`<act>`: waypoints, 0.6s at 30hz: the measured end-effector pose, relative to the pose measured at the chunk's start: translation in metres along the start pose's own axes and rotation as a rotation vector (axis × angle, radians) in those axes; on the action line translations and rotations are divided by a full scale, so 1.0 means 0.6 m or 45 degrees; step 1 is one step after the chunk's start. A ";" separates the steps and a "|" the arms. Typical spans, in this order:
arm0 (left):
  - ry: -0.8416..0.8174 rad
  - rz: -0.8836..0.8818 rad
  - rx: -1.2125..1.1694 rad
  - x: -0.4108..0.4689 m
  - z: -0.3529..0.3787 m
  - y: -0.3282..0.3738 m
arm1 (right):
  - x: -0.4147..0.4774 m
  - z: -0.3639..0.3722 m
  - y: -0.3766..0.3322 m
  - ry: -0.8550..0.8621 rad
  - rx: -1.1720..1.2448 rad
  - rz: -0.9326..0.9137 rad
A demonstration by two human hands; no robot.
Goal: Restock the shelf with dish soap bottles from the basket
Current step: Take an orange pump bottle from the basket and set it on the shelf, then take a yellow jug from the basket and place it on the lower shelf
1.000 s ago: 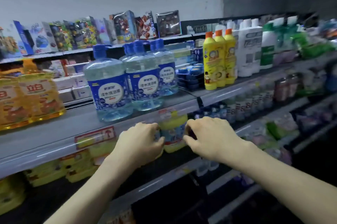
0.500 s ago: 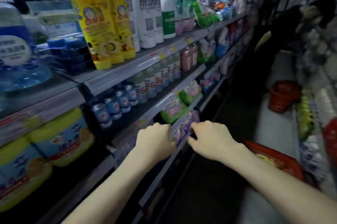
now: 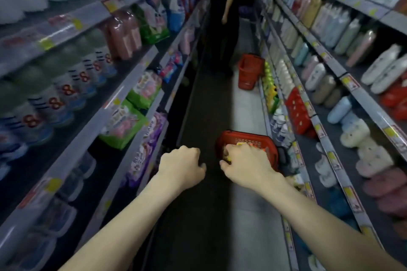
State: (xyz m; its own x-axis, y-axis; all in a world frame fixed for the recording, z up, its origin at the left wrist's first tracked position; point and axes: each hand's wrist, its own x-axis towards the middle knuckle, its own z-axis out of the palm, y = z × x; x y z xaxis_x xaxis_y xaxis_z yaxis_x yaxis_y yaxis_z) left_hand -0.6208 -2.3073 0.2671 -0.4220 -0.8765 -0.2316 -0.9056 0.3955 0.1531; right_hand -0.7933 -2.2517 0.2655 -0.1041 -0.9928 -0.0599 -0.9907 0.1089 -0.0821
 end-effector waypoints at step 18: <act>-0.435 0.040 -0.045 0.393 0.197 0.252 | 0.207 0.190 0.383 -0.385 0.150 0.300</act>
State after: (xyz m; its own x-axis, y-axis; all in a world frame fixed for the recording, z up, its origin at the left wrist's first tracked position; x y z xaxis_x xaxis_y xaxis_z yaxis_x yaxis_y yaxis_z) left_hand -0.8625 -2.4218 0.1220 -0.4451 -0.7189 -0.5339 -0.8923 0.4060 0.1973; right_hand -1.0240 -2.3439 0.1255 -0.2795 -0.8821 -0.3793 -0.9240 0.3545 -0.1436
